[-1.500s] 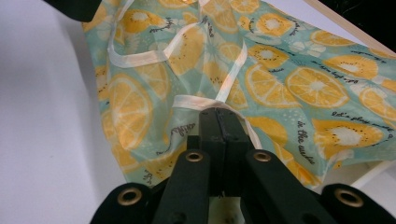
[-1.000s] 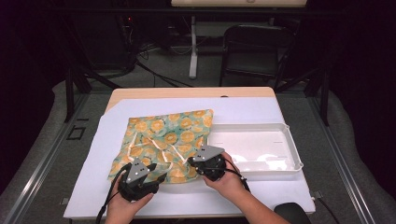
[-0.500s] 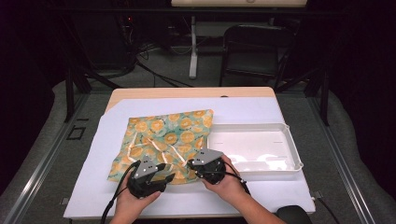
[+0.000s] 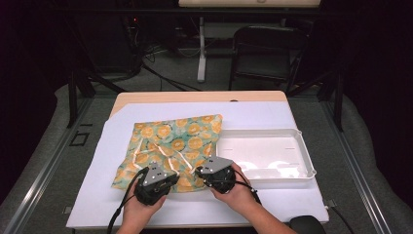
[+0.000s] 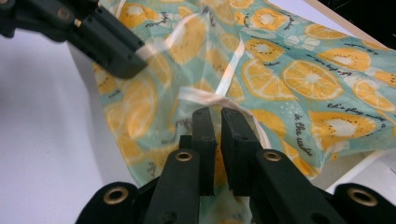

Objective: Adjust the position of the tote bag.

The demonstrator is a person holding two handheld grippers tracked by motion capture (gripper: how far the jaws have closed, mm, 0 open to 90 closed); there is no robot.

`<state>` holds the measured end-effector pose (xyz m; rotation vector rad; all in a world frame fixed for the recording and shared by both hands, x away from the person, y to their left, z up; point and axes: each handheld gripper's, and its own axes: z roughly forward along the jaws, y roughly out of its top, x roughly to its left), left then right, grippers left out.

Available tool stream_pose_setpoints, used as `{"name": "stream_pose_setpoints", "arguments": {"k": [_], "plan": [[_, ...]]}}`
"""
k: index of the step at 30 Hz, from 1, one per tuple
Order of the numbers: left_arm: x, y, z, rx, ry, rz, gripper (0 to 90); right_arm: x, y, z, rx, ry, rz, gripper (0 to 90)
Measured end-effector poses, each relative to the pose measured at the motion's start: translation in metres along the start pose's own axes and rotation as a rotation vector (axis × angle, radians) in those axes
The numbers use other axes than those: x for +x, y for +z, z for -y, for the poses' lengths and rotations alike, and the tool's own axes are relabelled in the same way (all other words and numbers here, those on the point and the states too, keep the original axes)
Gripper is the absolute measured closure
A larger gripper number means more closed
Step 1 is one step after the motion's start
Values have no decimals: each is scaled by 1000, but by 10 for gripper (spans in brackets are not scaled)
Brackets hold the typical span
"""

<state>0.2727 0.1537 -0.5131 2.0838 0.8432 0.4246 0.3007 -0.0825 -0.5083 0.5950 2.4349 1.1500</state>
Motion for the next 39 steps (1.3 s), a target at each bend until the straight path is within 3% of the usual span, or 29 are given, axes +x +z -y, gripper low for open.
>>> {"name": "stream_pose_setpoints", "arguments": {"k": [7,13,19,26,33,39], "plan": [[13,0,-3,-35,-25,-80,900,5,-7,1,-33,4,-13,802],[26,9,-4,-12,-29,-114,900,17,-12,-1,-66,-64,-53,708],[33,17,0,17,-34,-124,900,27,-4,2,-36,-128,-70,626],[35,22,4,40,-29,-134,900,32,6,4,-10,-168,-76,610],[37,24,8,59,-31,-138,892,34,14,7,35,-250,-40,611],[38,24,11,66,-40,-154,876,34,17,9,47,-289,-21,628]]}}
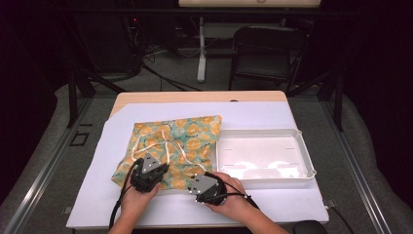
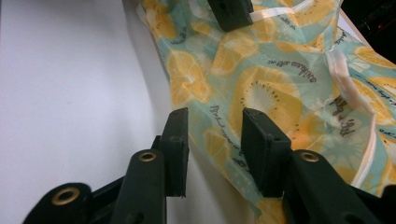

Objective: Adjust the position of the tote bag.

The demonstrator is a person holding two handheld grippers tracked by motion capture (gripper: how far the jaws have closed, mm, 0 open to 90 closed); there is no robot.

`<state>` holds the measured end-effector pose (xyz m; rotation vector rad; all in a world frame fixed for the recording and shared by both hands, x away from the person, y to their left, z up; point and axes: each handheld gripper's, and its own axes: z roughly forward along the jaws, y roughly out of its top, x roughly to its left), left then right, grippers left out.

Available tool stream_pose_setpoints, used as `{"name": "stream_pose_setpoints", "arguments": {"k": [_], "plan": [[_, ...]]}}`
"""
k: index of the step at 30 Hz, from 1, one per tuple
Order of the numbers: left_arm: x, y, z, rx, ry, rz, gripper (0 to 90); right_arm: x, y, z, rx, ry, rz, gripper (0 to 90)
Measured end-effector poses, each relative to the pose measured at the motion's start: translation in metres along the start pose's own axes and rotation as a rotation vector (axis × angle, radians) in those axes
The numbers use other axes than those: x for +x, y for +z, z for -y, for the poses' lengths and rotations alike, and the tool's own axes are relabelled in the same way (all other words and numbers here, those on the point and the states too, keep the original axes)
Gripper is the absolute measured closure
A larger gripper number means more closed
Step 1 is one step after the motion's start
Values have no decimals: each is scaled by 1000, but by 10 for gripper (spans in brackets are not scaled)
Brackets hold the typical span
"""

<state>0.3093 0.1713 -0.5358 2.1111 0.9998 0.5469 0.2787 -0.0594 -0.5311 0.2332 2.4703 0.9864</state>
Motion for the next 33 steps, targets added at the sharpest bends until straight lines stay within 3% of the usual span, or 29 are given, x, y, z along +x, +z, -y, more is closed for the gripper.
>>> {"name": "stream_pose_setpoints", "arguments": {"k": [4,8,13,19,20,22,26,28,31,33], "plan": [[2,0,1,3,-4,-6,875,-1,0,2,18,-19,10,659],[2,-1,1,2,-3,-8,850,-4,-2,2,38,-13,10,772],[2,-9,0,-39,-22,0,727,-5,-5,2,40,2,2,900],[1,-29,0,-108,-22,17,636,-9,-9,2,9,49,-9,898],[-1,-37,2,-131,-30,22,632,-11,-13,0,-22,84,-20,845],[-3,-43,3,-144,-33,32,631,-14,-20,-4,-55,97,-23,800],[-10,-49,3,-161,-23,61,613,-21,-36,-14,-138,116,4,711],[-14,-49,3,-155,-12,74,593,-25,-40,-17,-153,113,10,688],[-20,-47,5,-141,4,92,557,-29,-39,-16,-144,127,-4,667],[-26,-44,6,-126,17,81,522,-30,-34,-15,-134,142,-3,659]]}}
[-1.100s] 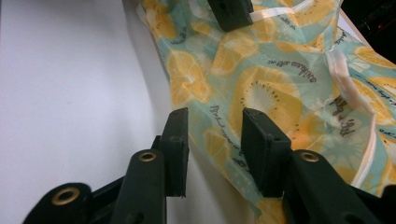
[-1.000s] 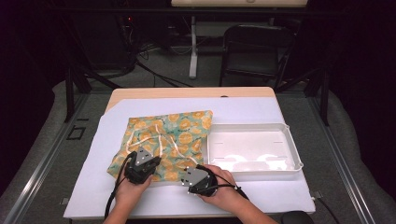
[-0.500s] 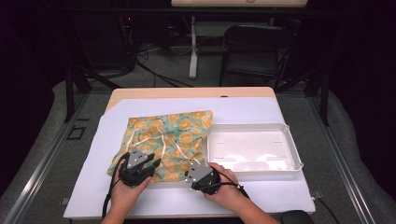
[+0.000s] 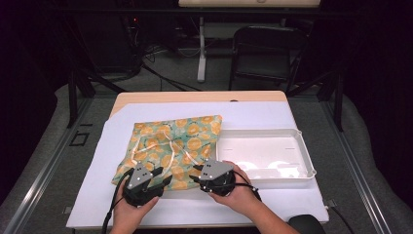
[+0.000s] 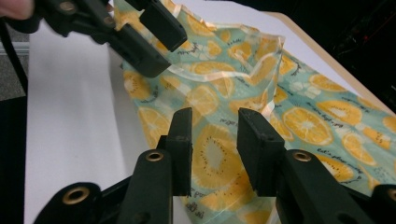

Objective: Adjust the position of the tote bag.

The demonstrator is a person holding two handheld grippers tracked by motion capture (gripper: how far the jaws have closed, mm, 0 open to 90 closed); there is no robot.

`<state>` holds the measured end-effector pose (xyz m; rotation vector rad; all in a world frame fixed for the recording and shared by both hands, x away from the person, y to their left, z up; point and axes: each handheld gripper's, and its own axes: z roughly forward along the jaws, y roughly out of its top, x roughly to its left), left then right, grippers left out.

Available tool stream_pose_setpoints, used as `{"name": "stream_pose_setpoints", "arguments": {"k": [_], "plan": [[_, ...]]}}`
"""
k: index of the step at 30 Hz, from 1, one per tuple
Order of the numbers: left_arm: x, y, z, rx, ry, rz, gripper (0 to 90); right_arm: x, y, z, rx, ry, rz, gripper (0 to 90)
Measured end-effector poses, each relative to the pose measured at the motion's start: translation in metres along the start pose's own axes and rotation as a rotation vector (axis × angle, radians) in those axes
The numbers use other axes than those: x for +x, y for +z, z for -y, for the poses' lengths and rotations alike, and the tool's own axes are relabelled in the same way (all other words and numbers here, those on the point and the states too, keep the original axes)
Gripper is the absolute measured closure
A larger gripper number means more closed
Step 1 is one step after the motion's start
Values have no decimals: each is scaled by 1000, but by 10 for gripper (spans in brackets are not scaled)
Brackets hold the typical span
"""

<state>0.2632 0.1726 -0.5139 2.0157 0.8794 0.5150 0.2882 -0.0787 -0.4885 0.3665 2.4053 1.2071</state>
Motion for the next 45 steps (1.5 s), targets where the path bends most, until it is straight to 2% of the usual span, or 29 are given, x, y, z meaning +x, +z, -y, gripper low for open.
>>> {"name": "stream_pose_setpoints", "arguments": {"k": [2,3,4,5,9,12,15,16,19,24,27,29,33,38,45], "plan": [[-2,1,1,11,15,-2,503,-1,2,0,1,-2,-3,655],[-7,4,2,29,39,-4,496,-1,3,0,-1,-1,-3,653],[-7,4,2,29,39,-4,489,-2,4,0,-8,9,-4,653],[-10,6,4,39,59,-9,485,-3,4,0,-5,7,-4,653],[-13,8,6,50,69,-11,474,-7,5,1,-12,31,-8,649],[-18,10,9,74,95,-14,471,-9,7,1,-19,45,-13,644],[-22,12,10,74,109,-11,465,-10,8,1,-23,52,-15,639],[-26,13,10,85,136,-8,465,-11,8,1,-22,52,-16,637],[-31,17,12,96,169,-5,464,-11,8,1,-22,58,-12,637],[-37,26,15,136,249,-16,464,-13,7,1,-21,60,-16,637],[-38,30,16,151,268,-38,474,-12,7,1,-21,60,-11,637],[-38,30,16,155,272,-40,492,-12,8,1,-19,60,-11,637],[-37,33,18,168,299,-77,555,-11,8,2,-20,57,-16,637],[-34,29,16,146,301,-92,710,-11,8,2,-20,60,-10,637],[-31,27,15,144,271,-58,857,-11,8,2,-17,58,-14,631]]}}
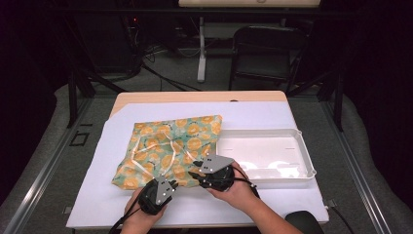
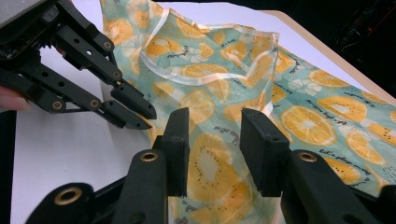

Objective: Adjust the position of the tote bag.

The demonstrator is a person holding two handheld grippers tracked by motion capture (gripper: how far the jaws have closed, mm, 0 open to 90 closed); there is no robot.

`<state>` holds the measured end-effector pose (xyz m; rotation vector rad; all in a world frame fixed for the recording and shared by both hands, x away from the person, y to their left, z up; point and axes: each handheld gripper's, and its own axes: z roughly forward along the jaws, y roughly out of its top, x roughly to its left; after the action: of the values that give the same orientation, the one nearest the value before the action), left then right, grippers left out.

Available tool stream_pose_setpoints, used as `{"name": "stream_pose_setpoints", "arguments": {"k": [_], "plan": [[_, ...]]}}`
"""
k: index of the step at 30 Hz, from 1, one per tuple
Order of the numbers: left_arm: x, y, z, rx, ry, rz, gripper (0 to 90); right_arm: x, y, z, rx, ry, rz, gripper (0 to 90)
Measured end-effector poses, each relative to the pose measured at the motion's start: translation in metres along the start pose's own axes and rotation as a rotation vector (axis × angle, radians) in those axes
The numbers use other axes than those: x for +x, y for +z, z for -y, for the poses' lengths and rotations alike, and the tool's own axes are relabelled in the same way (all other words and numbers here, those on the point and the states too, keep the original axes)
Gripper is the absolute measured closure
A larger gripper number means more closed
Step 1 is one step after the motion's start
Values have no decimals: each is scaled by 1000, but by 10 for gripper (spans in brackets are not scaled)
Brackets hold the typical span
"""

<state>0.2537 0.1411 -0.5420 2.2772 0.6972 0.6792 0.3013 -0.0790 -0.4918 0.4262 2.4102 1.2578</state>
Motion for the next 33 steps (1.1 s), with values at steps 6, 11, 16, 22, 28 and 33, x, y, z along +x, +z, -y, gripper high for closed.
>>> {"name": "stream_pose_setpoints", "arguments": {"k": [6,11,16,22,28,33], "plan": [[1,-3,-1,-6,-10,13,900,0,1,1,-1,11,-3,614],[2,-4,-1,-21,-19,12,900,1,2,1,6,4,-16,603],[3,-8,-2,-40,-28,3,900,3,4,1,18,-14,-28,609],[6,-17,-3,-76,-39,-24,900,8,9,2,34,-25,-57,610],[8,-23,-5,-105,-50,-44,900,15,15,4,52,-39,-77,601],[9,-30,-7,-142,-53,-56,900,19,18,4,60,-66,-73,589]]}}
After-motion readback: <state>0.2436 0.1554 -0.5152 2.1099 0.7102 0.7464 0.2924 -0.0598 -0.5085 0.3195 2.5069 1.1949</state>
